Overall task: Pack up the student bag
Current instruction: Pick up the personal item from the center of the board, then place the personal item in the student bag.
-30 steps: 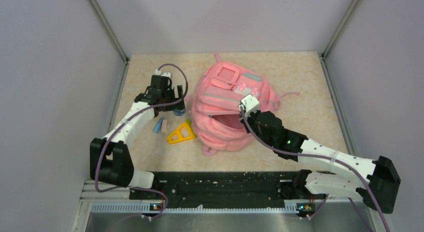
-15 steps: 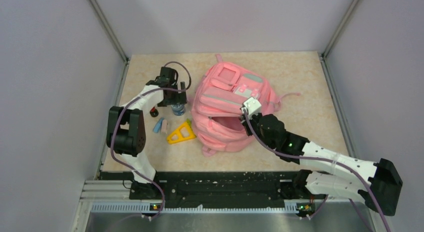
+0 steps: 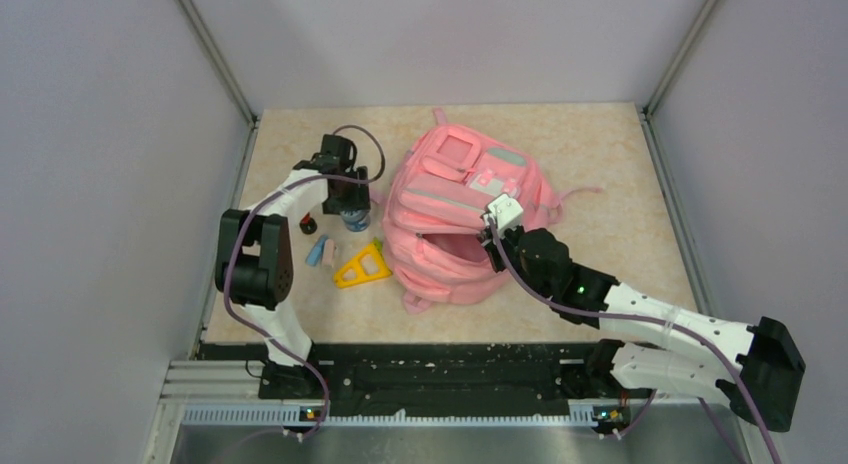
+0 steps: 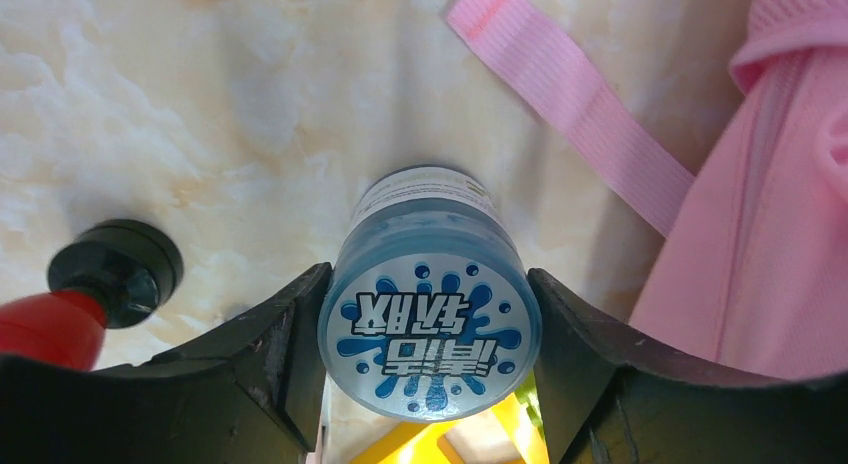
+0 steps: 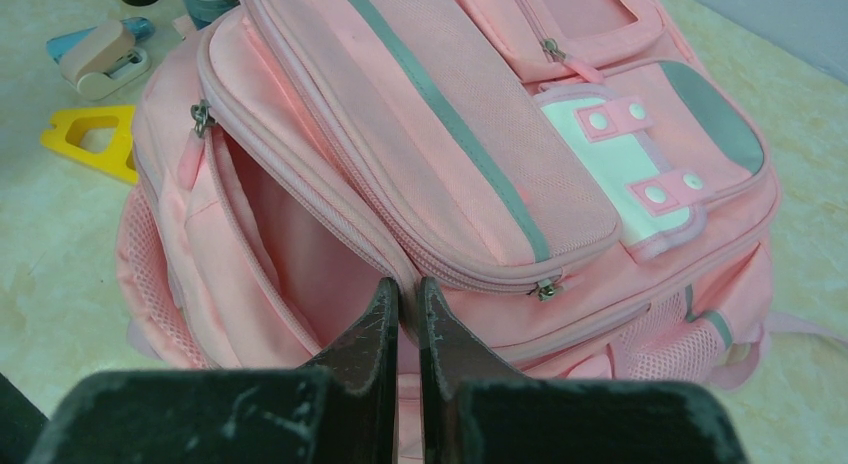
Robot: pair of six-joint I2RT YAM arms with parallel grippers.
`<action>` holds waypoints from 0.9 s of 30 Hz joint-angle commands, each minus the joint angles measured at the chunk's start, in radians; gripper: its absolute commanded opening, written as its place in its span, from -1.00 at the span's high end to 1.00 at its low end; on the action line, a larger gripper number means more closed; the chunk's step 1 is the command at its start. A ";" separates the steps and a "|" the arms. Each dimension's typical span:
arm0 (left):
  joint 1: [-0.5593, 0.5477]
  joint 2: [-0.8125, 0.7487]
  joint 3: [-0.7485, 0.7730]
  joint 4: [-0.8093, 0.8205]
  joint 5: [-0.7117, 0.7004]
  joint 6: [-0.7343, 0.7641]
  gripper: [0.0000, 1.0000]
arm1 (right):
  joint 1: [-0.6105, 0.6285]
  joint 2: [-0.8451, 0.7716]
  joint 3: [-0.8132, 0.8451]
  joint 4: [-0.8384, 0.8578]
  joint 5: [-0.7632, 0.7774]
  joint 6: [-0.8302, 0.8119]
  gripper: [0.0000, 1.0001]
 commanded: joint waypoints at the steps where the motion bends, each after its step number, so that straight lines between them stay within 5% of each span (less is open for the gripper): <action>1: -0.006 -0.187 -0.061 0.047 0.102 -0.026 0.67 | -0.004 -0.036 0.028 0.132 0.028 0.047 1.00; 9: -0.300 -0.631 -0.189 0.215 -0.015 0.146 0.69 | -0.004 -0.032 0.075 0.064 0.064 0.085 1.00; 13: -0.467 -0.777 -0.273 0.298 0.050 0.186 0.74 | -0.004 -0.003 0.130 0.007 0.073 0.116 1.00; 27: -0.867 -0.807 -0.396 0.410 0.062 0.190 0.80 | -0.003 0.039 0.269 -0.131 0.087 0.196 1.00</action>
